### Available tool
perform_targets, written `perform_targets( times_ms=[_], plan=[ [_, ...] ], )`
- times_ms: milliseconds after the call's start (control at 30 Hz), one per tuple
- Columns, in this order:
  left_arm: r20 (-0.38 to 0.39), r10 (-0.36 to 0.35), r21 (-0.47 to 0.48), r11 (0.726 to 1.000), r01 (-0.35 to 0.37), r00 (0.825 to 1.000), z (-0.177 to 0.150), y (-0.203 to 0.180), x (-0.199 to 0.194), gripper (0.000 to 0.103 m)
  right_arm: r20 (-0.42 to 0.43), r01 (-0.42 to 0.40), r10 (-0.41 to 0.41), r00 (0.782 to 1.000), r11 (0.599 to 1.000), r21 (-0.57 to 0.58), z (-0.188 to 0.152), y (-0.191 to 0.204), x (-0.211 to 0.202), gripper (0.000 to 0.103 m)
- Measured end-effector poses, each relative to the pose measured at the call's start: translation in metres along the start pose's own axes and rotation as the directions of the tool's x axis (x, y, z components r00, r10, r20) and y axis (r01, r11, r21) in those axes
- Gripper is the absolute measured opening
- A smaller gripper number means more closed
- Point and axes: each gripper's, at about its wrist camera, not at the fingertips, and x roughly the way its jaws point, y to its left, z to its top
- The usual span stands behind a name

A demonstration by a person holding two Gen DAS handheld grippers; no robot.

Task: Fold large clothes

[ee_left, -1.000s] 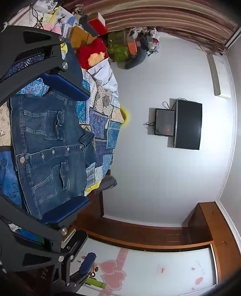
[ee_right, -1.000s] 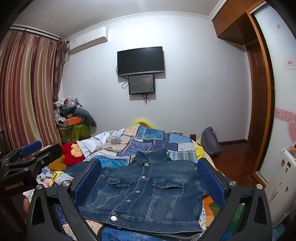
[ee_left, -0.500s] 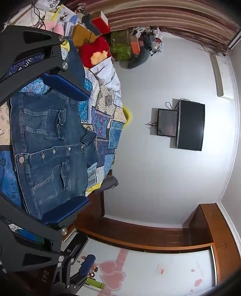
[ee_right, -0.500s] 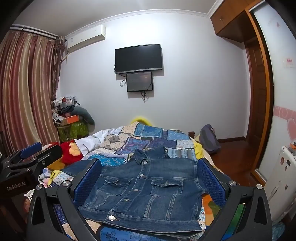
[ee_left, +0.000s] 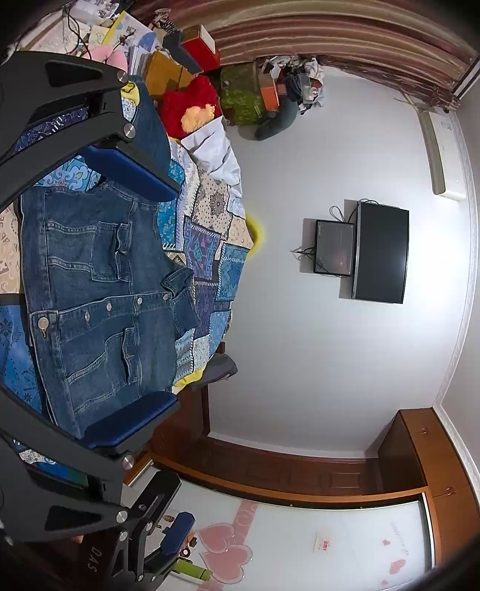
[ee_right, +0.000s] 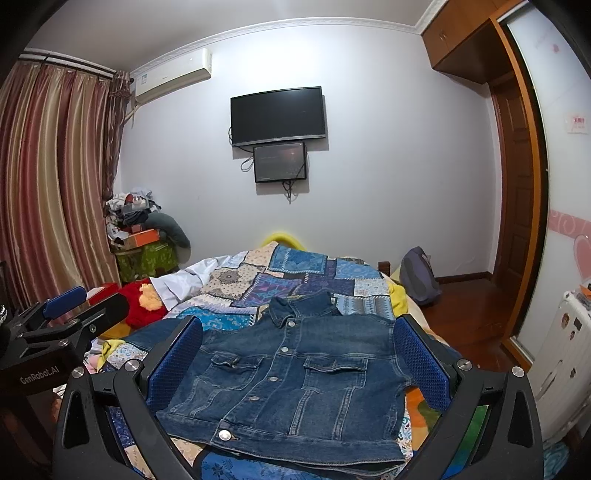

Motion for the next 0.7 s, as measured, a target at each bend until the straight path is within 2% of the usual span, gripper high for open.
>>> perform_targets(
  times_ms=[700],
  plan=[
    [0.007, 0.012, -0.022, 1.0, -0.012, 1.0, 0.0046, 0.0044, -0.0032, 0.103, 0.004, -0.02, 0.02, 1.0, 1.0, -0.004, 0.0066, 0.0067, -0.005, 0.103]
  ],
)
